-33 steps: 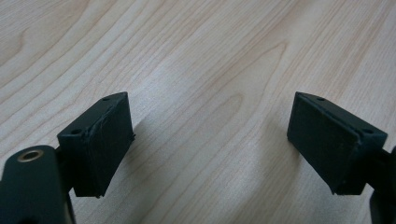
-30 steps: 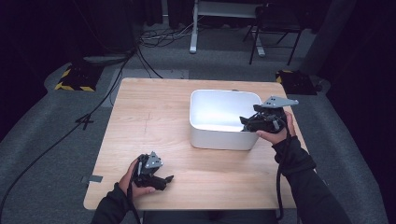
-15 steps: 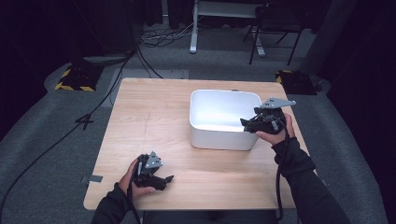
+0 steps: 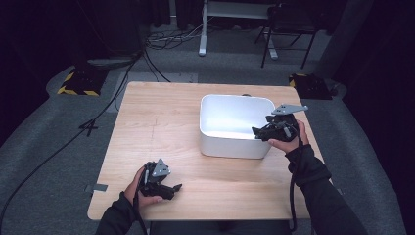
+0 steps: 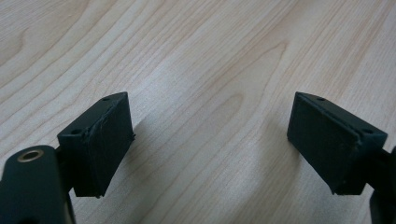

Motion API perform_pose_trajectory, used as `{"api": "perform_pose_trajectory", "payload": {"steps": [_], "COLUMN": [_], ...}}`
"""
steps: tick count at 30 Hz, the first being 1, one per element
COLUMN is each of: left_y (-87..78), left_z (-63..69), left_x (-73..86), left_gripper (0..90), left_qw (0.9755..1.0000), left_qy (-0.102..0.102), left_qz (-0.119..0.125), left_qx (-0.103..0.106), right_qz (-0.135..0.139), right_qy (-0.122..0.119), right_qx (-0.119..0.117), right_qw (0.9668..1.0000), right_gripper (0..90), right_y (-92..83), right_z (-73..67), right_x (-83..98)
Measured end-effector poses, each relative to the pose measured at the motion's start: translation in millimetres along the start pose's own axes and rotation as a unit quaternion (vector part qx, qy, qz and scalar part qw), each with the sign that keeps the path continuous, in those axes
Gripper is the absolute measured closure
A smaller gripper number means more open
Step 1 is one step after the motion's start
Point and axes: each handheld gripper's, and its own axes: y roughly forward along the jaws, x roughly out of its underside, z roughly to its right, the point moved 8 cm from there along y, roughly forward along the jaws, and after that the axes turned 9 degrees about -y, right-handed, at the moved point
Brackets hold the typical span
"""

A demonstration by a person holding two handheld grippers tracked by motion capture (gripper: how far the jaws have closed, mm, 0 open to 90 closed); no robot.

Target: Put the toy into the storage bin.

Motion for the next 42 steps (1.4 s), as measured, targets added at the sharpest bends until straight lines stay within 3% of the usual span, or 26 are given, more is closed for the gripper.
{"api": "perform_pose_trajectory", "payload": {"steps": [7,9,29,42], "left_y": [0.0,0.0,0.0,0.0], "left_z": [0.0,0.0,0.0,0.0], "left_x": [0.0,0.0,0.0,0.0], "left_gripper": [14.7,14.7,14.7,14.7], "left_qw": [1.0000,1.0000,1.0000,1.0000], "left_qy": [0.000,0.000,0.000,0.000], "left_qz": [0.000,0.000,0.000,0.000], "left_qx": [0.000,0.000,0.000,0.000], "right_qz": [-0.010,-0.024,-0.025,-0.020], "right_qy": [0.004,0.002,0.017,0.014], "right_qx": [-0.007,-0.011,-0.017,-0.018], "right_qw": [0.9999,0.9997,0.9994,0.9995], "right_gripper": [24.5,24.4,22.3,23.9], "right_y": [3.0,6.0,7.2,6.5], "right_z": [-0.9,-2.6,-1.7,-0.8], "right_x": [4.8,8.9,11.0,11.7]}}
